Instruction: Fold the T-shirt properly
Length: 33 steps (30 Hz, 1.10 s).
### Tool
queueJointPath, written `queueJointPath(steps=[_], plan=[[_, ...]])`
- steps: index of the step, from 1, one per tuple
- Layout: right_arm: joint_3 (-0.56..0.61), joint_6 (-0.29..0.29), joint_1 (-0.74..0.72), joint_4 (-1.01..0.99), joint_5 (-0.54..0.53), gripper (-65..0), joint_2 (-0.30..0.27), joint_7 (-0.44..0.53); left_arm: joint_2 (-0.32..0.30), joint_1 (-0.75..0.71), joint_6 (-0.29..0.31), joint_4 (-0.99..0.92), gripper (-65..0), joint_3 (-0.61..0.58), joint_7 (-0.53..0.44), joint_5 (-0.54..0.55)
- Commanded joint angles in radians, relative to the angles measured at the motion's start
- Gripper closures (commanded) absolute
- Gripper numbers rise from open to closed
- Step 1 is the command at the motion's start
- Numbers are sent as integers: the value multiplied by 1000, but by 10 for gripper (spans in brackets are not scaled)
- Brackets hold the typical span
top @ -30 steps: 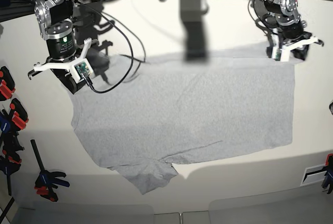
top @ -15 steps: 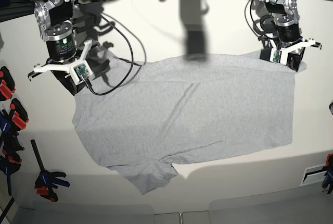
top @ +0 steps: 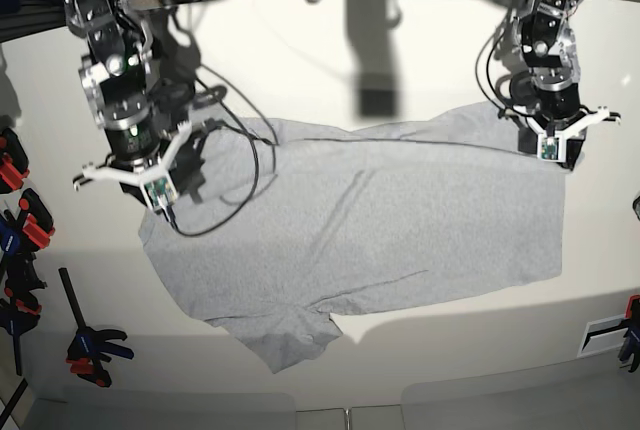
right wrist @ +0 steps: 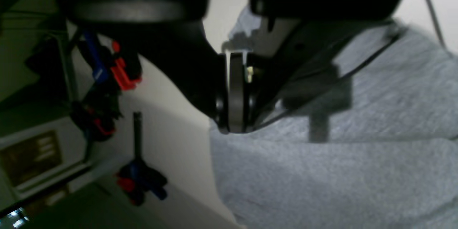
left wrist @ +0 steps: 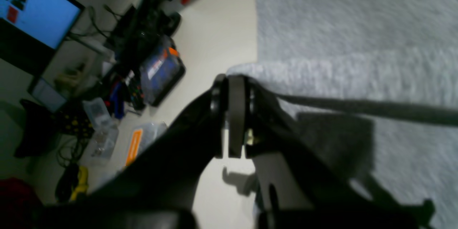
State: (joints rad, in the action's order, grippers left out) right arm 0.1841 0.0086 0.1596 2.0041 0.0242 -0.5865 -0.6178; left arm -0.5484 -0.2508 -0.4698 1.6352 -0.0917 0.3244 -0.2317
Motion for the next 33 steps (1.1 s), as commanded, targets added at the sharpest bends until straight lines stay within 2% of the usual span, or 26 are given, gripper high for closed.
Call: queueJointPath(steps=[1, 3, 6, 8, 11, 15, 20, 25, 28, 33], plan=[[-7, 2, -35, 7, -3, 0, -1, 27, -15, 14, -31, -6, 0, 7, -42, 10], [-6, 25, -75, -11, -35, 0, 17, 27, -14, 22, -13, -39, 0, 7, -76, 53], [-6, 70, -126, -34, -88, 0, 41, 34, -14, 21, 88, -68, 0, 7, -116, 69], [-6, 101, -159, -51, -116, 0, 57, 39, -15, 21, 123, -79, 0, 7, -140, 67], [-6, 127, -219, -101, -138, 0, 89, 39, -15, 29, 122, -84, 0, 7, -180, 66], [-6, 162, -300, -202, -137, 0, 140, 39, -15, 63, 122, -85, 0, 7, -179, 87], [-6, 253, -414, -355, -129, 0, 230, 30, -15, 86, 123, -85, 0, 7, -169, 177], [-6, 306, -504, -480, -129, 0, 320, 27, -14, 88, 123, -85, 0, 7, -169, 189], [-6, 309, -537, -529, -129, 0, 356, 22, -14, 88, 123, -85, 0, 7, -169, 190], [-6, 309, -544, -573, -102, 0, 365, 23, -14, 88, 123, -85, 0, 7, -169, 190]])
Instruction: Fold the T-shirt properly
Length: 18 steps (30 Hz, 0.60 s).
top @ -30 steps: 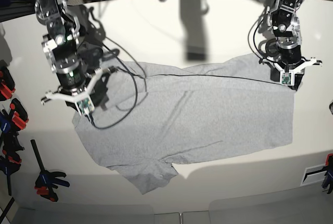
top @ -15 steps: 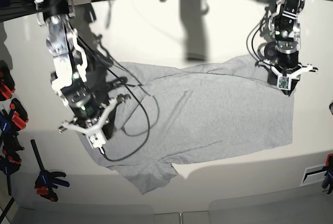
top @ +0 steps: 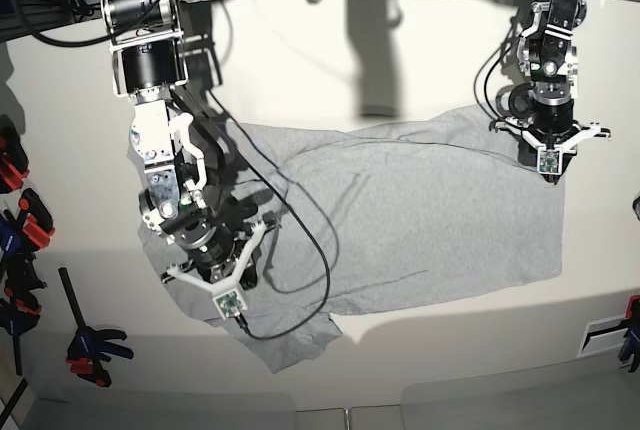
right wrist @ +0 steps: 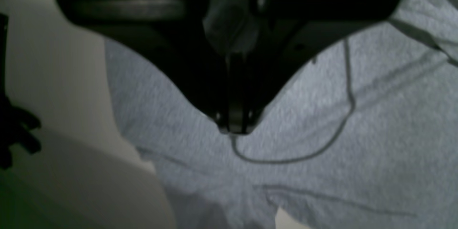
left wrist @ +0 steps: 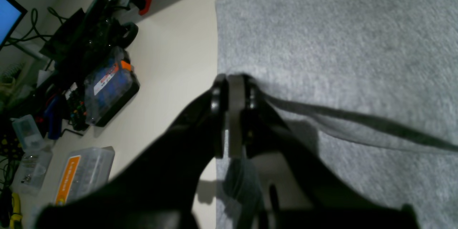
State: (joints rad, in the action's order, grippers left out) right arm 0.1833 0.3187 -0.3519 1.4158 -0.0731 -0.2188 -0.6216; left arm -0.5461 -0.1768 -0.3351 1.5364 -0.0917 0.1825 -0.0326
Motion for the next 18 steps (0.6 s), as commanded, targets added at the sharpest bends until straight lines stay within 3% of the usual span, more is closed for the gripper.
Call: queueJointPath(steps=[1, 8, 14, 18], plan=[[-5, -2, -33, 11, -5, 0, -3, 27, -17, 14, -12, 13, 0, 7, -27, -10], [-5, -19, -33, -1, -5, 0, -3, 12, -17, 29, -12, 8, 0, 7, -27, -10], [-6, -210, -33, -1, 63, 0, 0, 11, -17, 92, -12, -73, 0, 7, -27, 20], [-6, -216, -32, -1, 137, 0, 9, -2, -17, 113, -12, -152, 0, 7, -28, 68]])
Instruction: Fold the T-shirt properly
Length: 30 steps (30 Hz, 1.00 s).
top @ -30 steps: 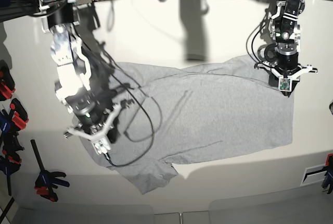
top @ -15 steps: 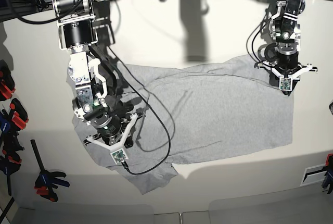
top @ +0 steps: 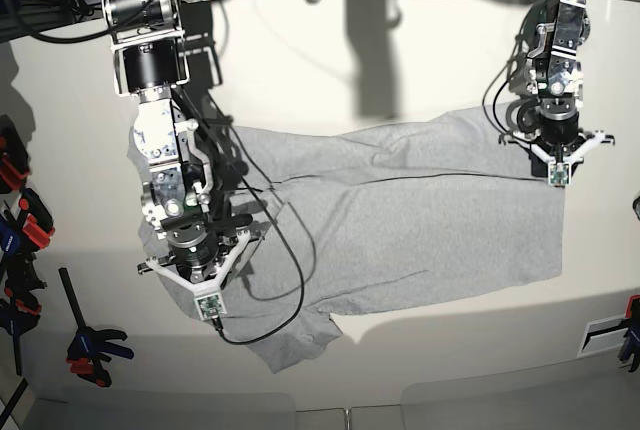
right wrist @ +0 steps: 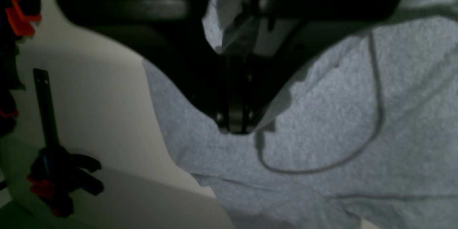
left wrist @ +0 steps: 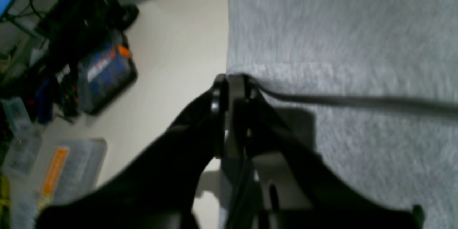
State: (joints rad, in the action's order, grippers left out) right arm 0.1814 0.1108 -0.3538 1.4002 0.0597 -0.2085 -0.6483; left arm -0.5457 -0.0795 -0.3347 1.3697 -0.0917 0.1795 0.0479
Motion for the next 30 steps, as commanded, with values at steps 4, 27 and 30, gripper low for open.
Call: queueJointPath(steps=[4, 27, 30], plan=[[-4, -30, -30, 15, 21, 0, 1, 13, -17, 16, -12, -33, 0, 7, -62, -13], [-4, -101, -31, 15, 233, 0, -2, -66, -17, 16, -12, -40, 0, 7, -77, -24], [-4, -84, -31, 15, 234, 0, -2, -50, -17, 16, -12, -40, 0, 7, -77, -73]])
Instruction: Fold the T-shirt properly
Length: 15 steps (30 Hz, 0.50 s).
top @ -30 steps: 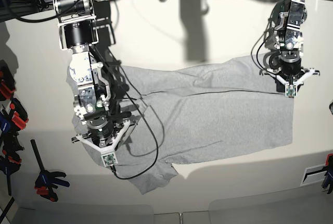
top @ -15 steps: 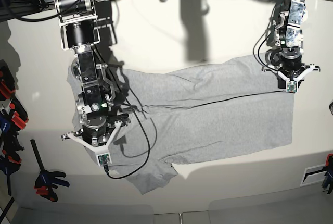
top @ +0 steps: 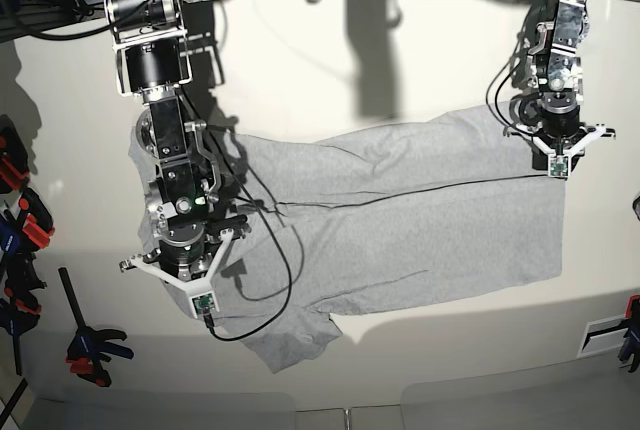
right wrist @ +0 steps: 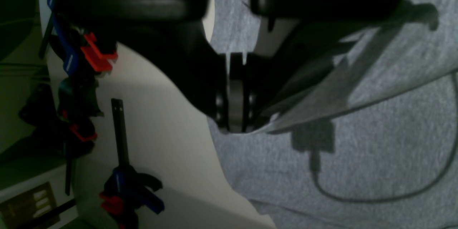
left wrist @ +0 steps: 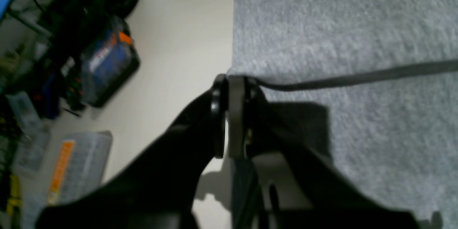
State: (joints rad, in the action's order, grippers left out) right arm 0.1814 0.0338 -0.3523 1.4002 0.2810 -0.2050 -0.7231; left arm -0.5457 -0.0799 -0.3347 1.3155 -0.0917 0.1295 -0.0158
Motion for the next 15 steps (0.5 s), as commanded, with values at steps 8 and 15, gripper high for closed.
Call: queueJointPath(steps=[8, 15], plan=[[-4, -6, -32, 15, 22, -20, -5, 34, -17, 16, -13, 14, 0, 7, -27, -62], [-5, -13, -33, 15, 12, -379, -5, 53, -17, 16, -13, 14, -256, 7, -72, -62]])
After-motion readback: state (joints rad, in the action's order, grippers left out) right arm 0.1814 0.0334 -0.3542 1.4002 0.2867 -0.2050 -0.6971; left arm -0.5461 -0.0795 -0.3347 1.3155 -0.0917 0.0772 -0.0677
